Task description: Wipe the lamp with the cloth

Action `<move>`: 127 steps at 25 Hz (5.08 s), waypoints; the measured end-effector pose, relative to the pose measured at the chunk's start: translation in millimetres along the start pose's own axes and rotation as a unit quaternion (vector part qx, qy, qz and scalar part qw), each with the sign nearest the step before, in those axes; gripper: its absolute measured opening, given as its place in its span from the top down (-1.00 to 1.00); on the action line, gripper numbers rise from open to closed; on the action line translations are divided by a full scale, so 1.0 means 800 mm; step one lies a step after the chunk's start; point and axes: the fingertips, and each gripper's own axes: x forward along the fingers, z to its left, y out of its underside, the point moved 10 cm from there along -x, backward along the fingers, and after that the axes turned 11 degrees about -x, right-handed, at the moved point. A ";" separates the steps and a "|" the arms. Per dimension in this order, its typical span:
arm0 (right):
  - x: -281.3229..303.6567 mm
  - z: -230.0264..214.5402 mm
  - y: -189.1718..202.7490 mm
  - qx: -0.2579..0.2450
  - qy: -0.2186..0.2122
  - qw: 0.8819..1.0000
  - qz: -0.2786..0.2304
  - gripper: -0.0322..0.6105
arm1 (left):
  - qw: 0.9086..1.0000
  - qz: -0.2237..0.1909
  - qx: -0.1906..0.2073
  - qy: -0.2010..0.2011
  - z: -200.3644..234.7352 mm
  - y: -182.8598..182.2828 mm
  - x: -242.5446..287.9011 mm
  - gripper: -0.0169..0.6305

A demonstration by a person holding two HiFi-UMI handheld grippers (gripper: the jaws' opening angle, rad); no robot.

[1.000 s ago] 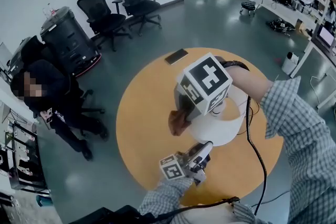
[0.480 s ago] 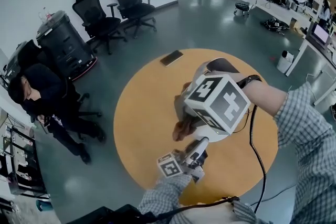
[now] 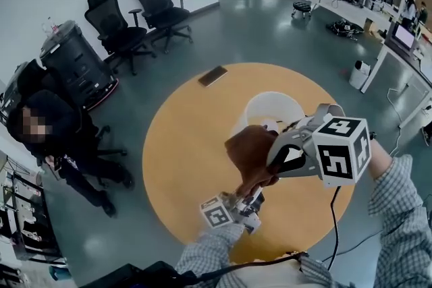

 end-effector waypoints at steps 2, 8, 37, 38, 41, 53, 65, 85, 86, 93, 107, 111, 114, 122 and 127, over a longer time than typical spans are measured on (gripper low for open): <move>-0.005 0.009 0.002 0.014 0.023 1.000 -0.006 0.78 | 1.000 0.004 -0.003 0.002 0.001 0.002 0.002 0.66; -0.001 0.003 0.004 0.004 0.134 0.991 -0.008 0.78 | 1.000 -0.019 -0.013 0.001 0.003 -0.004 -0.002 0.67; 0.041 0.319 0.247 0.621 0.406 0.667 0.067 0.79 | 1.000 -0.006 -0.025 0.003 -0.004 -0.014 -0.009 0.68; 0.074 0.332 0.251 0.652 0.388 0.650 0.051 0.79 | 1.000 -0.006 -0.025 0.003 -0.004 -0.013 -0.008 0.68; 0.154 0.334 0.244 0.715 0.367 0.595 -0.029 0.79 | 1.000 -0.005 -0.025 0.001 -0.006 -0.012 -0.007 0.68; 0.210 0.178 0.199 0.600 0.520 0.511 -0.330 0.79 | 0.999 -0.007 -0.032 -0.004 -0.011 -0.011 -0.005 0.68; 0.306 0.165 0.212 0.663 0.411 0.585 -0.223 0.79 | 0.999 -0.005 -0.031 0.001 -0.010 -0.008 -0.003 0.68; 0.246 0.129 0.190 0.575 0.511 0.563 -0.303 0.79 | 0.999 -0.009 -0.031 0.002 -0.009 -0.007 -0.005 0.68; 0.253 0.131 0.191 0.580 0.505 0.565 -0.299 0.79 | 0.999 -0.008 -0.031 0.001 -0.009 -0.007 -0.005 0.68; 0.301 0.156 0.202 0.642 0.434 0.594 -0.216 0.79 | 1.000 -0.009 -0.028 -0.001 -0.007 -0.009 -0.004 0.68; 0.190 0.270 0.164 0.640 0.480 0.579 -0.159 0.79 | 1.000 -0.004 -0.028 0.000 -0.004 -0.014 -0.008 0.68; 0.148 0.320 0.148 0.638 0.493 0.587 -0.071 0.79 | 1.000 -0.003 -0.025 0.002 -0.003 -0.014 -0.005 0.68; 0.166 0.326 0.144 0.647 0.452 0.614 -0.025 0.79 | 1.000 -0.004 -0.023 0.001 -0.003 -0.015 -0.005 0.68; 0.302 0.270 0.131 0.659 0.324 0.677 -0.042 0.78 | 1.000 0.008 -0.020 -0.013 -0.007 -0.012 -0.010 0.63; 0.332 0.257 0.129 0.665 0.288 0.689 -0.027 0.75 | 0.998 0.028 -0.009 -0.052 -0.012 0.005 -0.046 0.61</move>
